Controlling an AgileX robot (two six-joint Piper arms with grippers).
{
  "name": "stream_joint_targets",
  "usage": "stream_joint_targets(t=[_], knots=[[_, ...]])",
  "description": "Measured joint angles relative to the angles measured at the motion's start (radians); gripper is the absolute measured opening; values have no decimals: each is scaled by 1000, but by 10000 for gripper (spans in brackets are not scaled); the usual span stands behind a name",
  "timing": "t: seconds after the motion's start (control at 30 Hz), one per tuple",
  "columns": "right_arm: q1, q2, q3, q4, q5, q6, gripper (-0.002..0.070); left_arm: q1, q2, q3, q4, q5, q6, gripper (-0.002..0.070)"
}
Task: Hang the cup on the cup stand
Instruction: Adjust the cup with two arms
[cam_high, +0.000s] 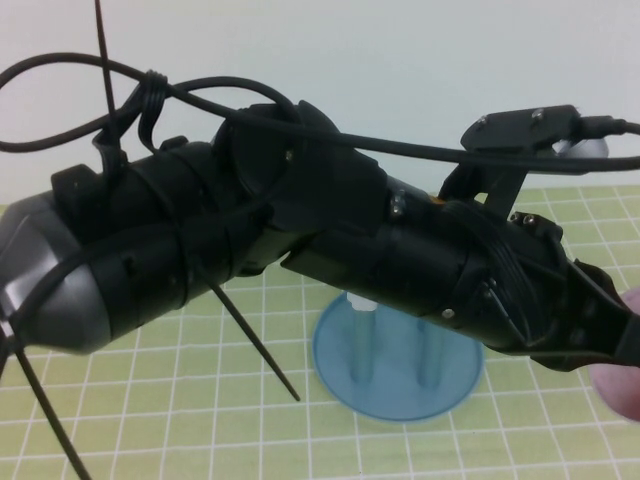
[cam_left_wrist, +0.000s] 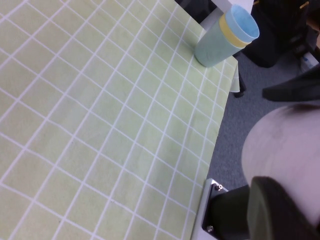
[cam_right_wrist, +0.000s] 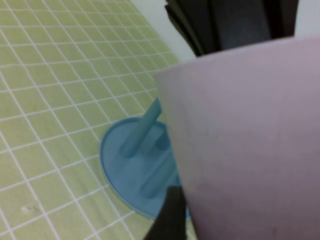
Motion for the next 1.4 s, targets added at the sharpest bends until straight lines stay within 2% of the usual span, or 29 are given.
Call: stream_joint_targets(t=[0.07, 0.23, 0.33, 0.4, 0.5, 0.67, 0.77, 0.93, 1.07, 1.23, 1.4], knots=[[0, 2, 0, 0, 0, 0, 685, 0, 0, 0, 2, 0, 0, 1], [0, 2, 0, 0, 3, -3, 596, 0, 0, 0, 2, -4, 14, 1], [0, 2, 0, 2, 3, -8, 582, 0, 0, 0, 2, -4, 36, 6], [0, 2, 0, 2, 3, -7, 580, 0, 0, 0, 2, -4, 39, 34], [0, 2, 0, 8, 3, -7, 578, 0, 0, 0, 7, -20, 42, 146], [0, 2, 0, 10, 0, -7, 577, 14, -17, 0, 94, -8, 42, 452], [0, 2, 0, 14, 5, -1, 577, 48, -32, 0, 98, 30, 54, 530], [0, 2, 0, 19, 6, 7, 577, 103, -80, -38, 93, 171, 94, 524], [0, 2, 0, 19, 6, 41, 576, 108, -107, -99, 66, 283, 137, 524], [0, 2, 0, 21, 6, 95, 576, 53, -109, -161, -5, 354, 332, 524], [0, 2, 0, 21, 6, 106, 575, -46, -101, -161, 60, 321, 501, 524]])
